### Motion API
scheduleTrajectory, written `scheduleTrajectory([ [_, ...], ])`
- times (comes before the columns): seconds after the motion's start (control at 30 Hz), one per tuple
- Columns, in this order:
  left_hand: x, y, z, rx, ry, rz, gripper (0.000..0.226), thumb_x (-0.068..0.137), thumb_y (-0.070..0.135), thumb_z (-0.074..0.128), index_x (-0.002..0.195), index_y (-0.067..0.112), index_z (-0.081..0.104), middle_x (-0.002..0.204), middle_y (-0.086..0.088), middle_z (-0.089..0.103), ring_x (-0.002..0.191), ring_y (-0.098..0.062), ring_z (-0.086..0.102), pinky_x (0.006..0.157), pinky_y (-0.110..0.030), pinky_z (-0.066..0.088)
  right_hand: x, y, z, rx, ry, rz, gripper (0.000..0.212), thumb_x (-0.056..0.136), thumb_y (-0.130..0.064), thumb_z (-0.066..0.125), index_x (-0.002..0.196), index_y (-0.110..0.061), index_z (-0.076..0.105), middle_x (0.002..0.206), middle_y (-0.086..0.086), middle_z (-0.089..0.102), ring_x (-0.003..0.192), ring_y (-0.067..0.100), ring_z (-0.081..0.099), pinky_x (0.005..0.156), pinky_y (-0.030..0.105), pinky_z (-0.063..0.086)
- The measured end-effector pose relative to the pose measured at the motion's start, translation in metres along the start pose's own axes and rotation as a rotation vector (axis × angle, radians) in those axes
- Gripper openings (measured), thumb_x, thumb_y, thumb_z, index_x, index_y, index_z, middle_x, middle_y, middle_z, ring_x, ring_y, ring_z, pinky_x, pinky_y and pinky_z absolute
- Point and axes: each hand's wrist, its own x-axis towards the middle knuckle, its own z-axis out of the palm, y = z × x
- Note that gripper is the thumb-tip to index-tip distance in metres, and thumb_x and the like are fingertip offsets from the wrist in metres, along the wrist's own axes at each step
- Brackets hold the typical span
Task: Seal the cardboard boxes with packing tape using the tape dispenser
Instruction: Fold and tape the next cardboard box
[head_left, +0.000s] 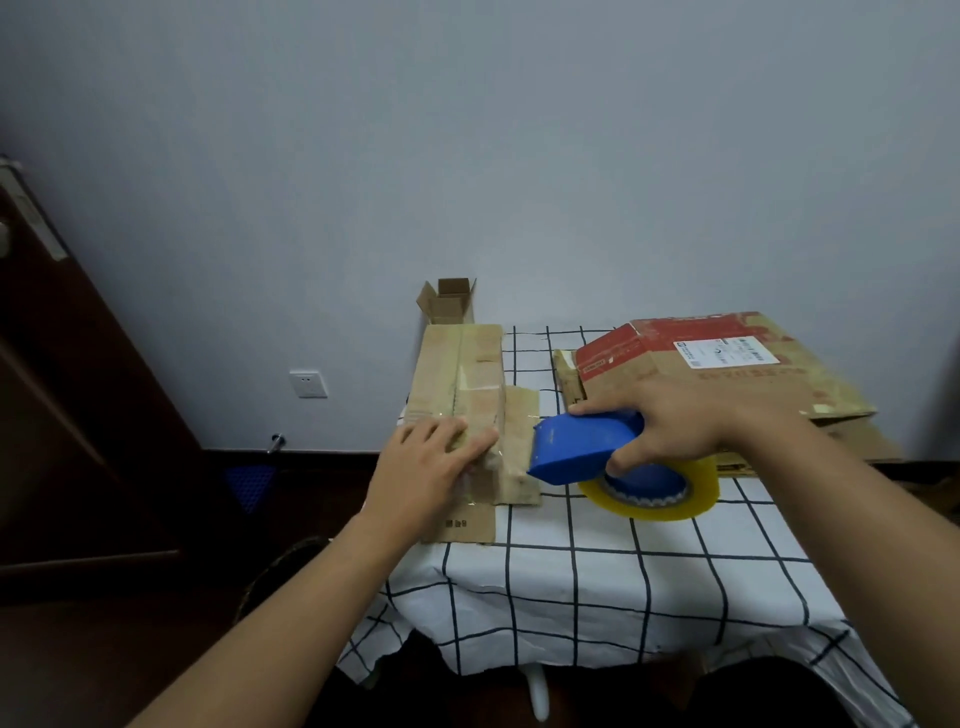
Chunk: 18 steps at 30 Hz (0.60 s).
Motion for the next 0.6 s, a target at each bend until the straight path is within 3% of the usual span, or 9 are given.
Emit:
scheduleTrajectory([
  [0.13, -0.014, 0.011, 0.019, 0.015, 0.013, -0.070, 0.084, 0.058, 0.013, 0.089, 0.134, 0.027, 0.058, 0.124, -0.012, 0.063, 0.109, -0.033, 0.061, 0.091, -0.044, 0.049, 0.010, -0.006, 0.012, -0.009, -0.057, 0.024, 0.074, 0.083, -0.049, 0.070, 0.147, -0.051, 0.034, 0.125, -0.007, 0.050, 0.106, 0.015, 0.051, 0.085, 0.030, 0.045],
  [0.43, -0.022, 0.016, 0.029, 0.020, 0.045, -0.127, 0.079, 0.070, 0.012, 0.085, 0.141, 0.028, 0.053, 0.129, -0.018, 0.062, 0.118, -0.039, 0.058, 0.099, -0.052, 0.047, 0.028, -0.020, 0.026, -0.160, -0.024, 0.031, 0.075, 0.077, -0.059, 0.063, 0.147, -0.051, 0.034, 0.100, -0.019, 0.042, 0.085, 0.006, 0.046, 0.069, 0.027, 0.036],
  [0.6, -0.018, 0.022, 0.024, 0.041, 0.029, -0.106, 0.073, 0.066, 0.011, 0.086, 0.133, 0.027, 0.061, 0.125, -0.018, 0.064, 0.115, -0.039, 0.061, 0.096, -0.051, 0.048, 0.045, -0.052, 0.015, -0.221, -0.102, 0.101, 0.073, 0.076, -0.052, 0.069, 0.144, -0.041, 0.046, 0.128, -0.005, 0.053, 0.099, 0.016, 0.051, 0.081, 0.033, 0.048],
])
